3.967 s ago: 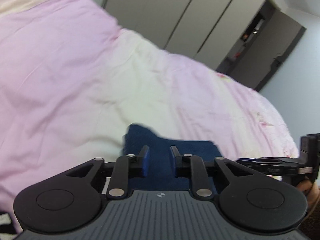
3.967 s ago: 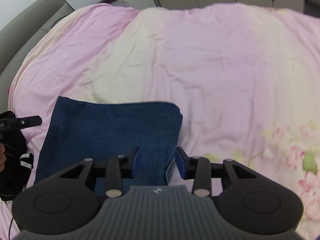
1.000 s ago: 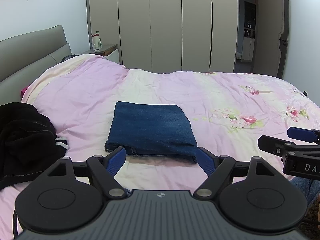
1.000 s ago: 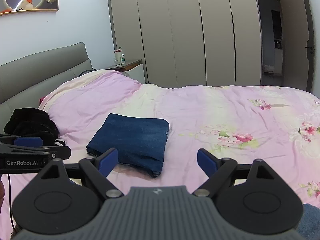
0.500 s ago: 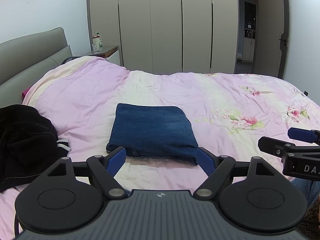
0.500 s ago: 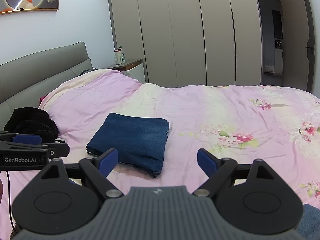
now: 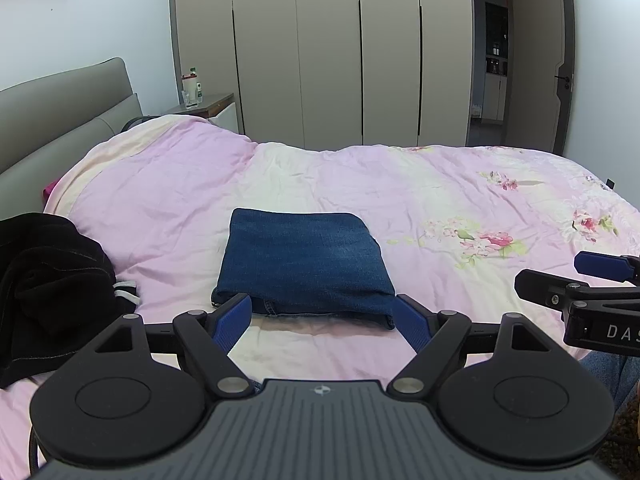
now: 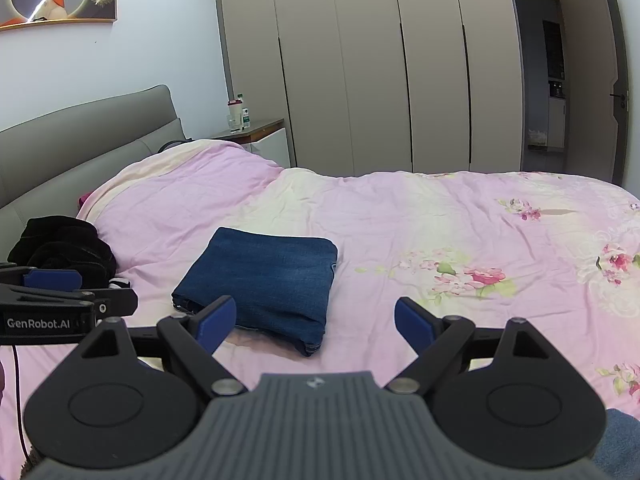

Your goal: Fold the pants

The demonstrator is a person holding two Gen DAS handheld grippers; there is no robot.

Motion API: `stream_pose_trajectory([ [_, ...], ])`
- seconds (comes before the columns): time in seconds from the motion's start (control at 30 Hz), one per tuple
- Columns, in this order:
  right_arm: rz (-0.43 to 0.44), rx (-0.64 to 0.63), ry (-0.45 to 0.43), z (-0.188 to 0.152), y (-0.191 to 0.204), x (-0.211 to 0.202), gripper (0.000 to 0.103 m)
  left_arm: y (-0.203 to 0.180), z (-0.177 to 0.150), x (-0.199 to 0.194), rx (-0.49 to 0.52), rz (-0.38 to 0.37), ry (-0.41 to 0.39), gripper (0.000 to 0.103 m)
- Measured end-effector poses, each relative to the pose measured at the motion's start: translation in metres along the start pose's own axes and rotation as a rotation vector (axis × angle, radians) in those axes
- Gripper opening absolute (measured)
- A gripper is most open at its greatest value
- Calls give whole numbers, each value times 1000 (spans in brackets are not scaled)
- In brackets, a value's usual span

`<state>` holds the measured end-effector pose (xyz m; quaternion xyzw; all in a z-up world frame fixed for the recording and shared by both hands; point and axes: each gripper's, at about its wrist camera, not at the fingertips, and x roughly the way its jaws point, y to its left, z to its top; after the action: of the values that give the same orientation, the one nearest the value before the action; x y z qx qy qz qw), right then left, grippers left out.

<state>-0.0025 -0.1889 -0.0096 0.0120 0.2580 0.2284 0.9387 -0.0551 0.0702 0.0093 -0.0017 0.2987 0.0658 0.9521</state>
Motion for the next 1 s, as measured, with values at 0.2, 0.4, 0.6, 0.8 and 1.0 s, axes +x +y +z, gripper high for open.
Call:
stream_pose_trajectory([
  [0.2,-4,5,-1,0,0,0,83,1,-1,-1,9,-4,0,94],
  [0.4,-8,4,13,0,1,3,83,1,0,-1,9,-8,-4,94],
  [0.6,-13,3,14,0,2,3,87,1,-1,-2,13,-18,-11,94],
  [0.8,-12,3,14,0,2,4,88,0,0,-3,25,-20,-15,94],
  [1.0,-12,8,15,-1,3,3,88,0,0,-3,32,-36,-16,94],
])
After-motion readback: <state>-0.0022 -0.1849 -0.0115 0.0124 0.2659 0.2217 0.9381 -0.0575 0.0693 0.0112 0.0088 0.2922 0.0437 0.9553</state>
